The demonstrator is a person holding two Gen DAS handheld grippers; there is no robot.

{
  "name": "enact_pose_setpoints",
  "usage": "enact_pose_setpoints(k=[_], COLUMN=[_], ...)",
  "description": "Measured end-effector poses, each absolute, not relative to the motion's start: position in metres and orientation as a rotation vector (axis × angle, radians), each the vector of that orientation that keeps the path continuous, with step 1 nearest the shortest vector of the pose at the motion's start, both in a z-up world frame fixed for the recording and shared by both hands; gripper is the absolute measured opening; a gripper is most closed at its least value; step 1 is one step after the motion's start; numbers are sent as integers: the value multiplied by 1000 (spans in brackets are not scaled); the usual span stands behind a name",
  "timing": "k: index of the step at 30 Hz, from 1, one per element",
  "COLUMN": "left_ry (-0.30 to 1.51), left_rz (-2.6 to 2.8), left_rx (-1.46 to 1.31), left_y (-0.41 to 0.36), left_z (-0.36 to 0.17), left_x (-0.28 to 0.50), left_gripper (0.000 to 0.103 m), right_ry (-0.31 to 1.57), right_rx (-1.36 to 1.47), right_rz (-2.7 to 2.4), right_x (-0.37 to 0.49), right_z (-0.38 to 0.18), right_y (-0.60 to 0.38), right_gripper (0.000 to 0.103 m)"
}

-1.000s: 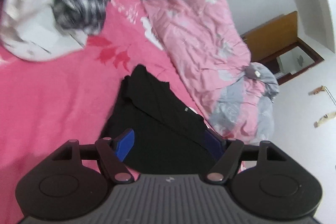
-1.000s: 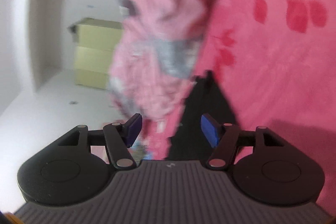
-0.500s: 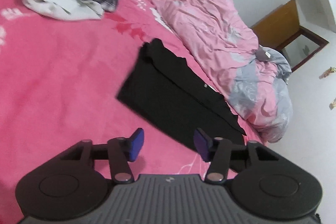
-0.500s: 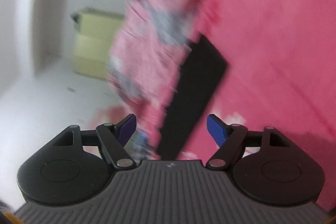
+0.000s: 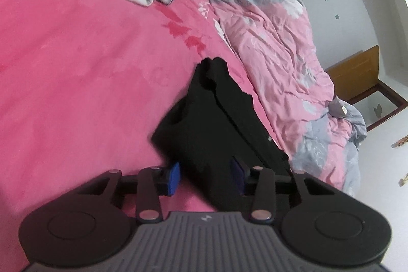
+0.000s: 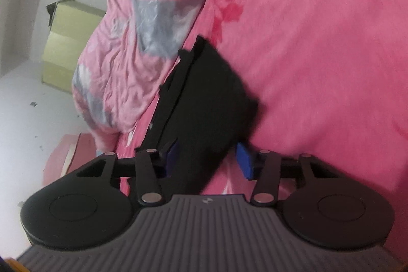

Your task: Fold clothes

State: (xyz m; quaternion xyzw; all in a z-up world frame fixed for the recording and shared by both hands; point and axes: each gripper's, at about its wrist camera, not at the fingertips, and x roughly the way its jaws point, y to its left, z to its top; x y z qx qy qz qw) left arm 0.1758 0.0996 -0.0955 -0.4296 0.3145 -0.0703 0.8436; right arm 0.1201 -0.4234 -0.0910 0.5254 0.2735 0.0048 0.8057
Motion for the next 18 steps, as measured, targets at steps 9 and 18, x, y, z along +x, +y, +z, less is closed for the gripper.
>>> enact_pose_setpoints(k=[9, 18], left_ry=[623, 614], left_rz=[-33, -29], left_rx=[-786, -819], left_y=[83, 92], left_z=[-94, -76], left_x=[185, 173], left_gripper=[9, 3], right_ry=[523, 469], right_rx=[1153, 1192], right_rz=[-98, -70], right_x=[147, 134], right_z=[-105, -94], right_y=[-433, -437], right_gripper=[11, 3])
